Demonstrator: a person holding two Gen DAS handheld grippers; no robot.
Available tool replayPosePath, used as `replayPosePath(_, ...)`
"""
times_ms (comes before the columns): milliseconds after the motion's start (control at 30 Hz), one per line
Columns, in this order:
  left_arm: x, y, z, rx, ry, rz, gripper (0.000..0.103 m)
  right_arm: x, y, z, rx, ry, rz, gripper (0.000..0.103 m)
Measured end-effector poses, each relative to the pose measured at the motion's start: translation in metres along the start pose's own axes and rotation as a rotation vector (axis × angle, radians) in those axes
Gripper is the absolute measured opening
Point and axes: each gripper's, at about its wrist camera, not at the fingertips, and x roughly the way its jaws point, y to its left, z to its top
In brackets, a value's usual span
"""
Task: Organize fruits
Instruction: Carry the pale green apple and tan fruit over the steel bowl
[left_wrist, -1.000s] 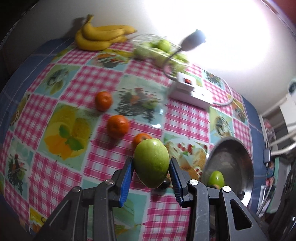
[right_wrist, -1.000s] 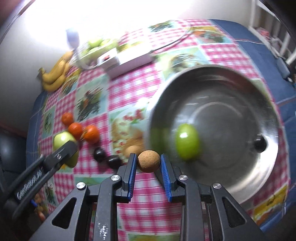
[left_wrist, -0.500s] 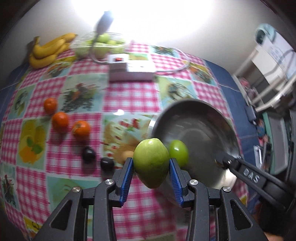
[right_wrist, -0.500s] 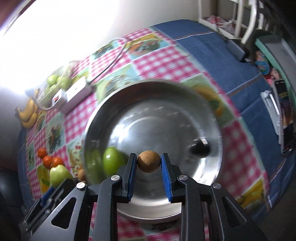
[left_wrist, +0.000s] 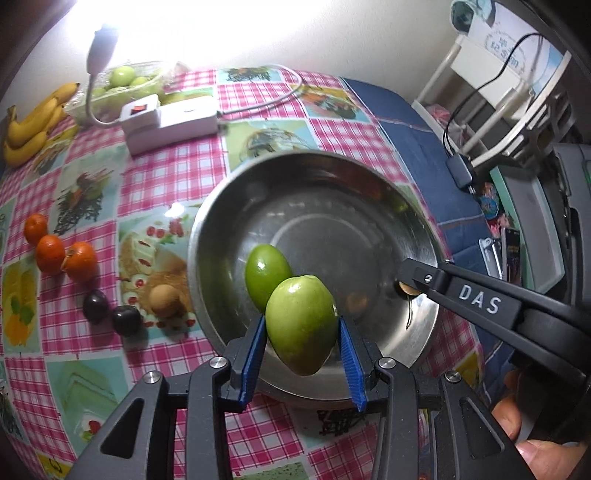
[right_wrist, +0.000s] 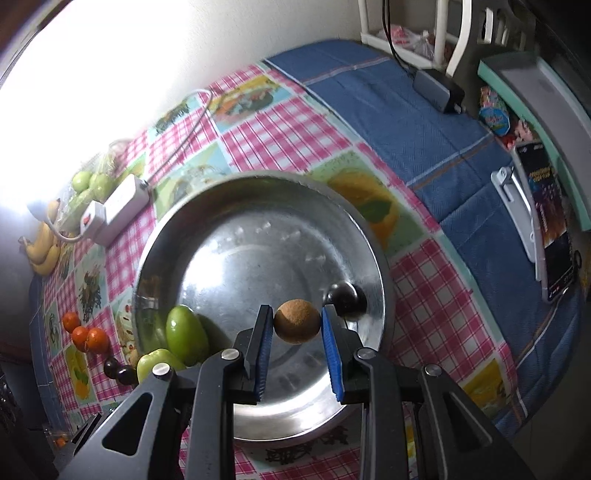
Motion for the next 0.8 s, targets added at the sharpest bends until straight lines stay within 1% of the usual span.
replayPosePath(167,0.012,-0.004,-0.003,0.010,0.032,0.010,0.042,0.014,-0.002,-0.002,0.003,0.046,-0.009,0.028)
replayPosePath(333,0.024,-0.005,-0.003,0.011,0.059,0.015,0.042,0.023,-0.001,-0.004,0.001,0.073,-0.013,0.028)
replayPosePath(800,0.041,-0.012,-0.005,0.040,0.086,0.038,0.042,0.038,-0.001,-0.008,0.006,0.121,-0.025,0.028)
